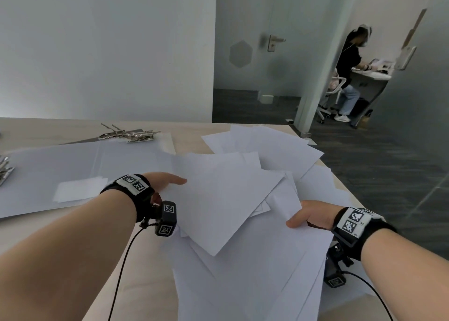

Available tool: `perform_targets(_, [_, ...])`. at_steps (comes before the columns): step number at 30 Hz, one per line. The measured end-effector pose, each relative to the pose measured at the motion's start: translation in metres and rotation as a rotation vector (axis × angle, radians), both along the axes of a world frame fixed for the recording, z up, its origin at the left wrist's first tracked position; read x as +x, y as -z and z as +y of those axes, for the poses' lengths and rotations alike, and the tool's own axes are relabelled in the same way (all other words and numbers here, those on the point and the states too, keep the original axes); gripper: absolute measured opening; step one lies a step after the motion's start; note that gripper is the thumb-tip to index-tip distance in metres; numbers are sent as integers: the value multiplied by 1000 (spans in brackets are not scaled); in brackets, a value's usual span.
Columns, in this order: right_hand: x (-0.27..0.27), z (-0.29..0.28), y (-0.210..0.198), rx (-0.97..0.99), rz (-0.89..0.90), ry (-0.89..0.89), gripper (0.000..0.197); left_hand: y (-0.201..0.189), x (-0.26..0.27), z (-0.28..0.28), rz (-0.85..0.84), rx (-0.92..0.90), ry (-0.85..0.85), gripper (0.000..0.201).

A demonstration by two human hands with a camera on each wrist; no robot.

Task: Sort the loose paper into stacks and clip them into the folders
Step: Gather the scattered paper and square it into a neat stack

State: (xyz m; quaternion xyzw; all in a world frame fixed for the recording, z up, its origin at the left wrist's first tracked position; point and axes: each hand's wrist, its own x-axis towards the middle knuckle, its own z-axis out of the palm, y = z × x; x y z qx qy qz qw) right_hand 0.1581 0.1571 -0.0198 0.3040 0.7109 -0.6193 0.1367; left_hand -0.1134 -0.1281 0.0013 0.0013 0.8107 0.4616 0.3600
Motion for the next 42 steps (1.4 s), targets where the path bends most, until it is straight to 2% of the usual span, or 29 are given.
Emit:
perform_targets(4, [1,0,3,-23,6,18,42,13,-1,8,-12,-63,104,31])
perform_targets(10, [4,-4,10,-81,41,77,37,34,-6,17,75,-17,4,47])
perform_targets(14, [4,-7,10,-30,25,82,16,26,8,17,140,56,-125,36])
perform_targets(17, [5,-8,7,10,16,73,34,23,9,13,198,112,-215,45])
perform_targets(23, [14,2,2,79,18,156,41,29,-28,-1,286,256,-403,46])
perform_targets(26, [18,8,5,111,5,198,27,6,-25,-11,314,312,-473,29])
perform_targets(31, [17,9,13,189,-22,242,27,-26,-21,-25,311,444,-567,45])
perform_targets(36, [10,6,13,272,-30,244,19,-65,-2,-23,345,600,-517,29])
perform_targets(40, [3,4,15,266,-5,279,19,-69,3,-12,202,754,-471,26])
perform_targets(42, [0,1,17,270,17,313,19,-59,13,-4,116,735,-420,11])
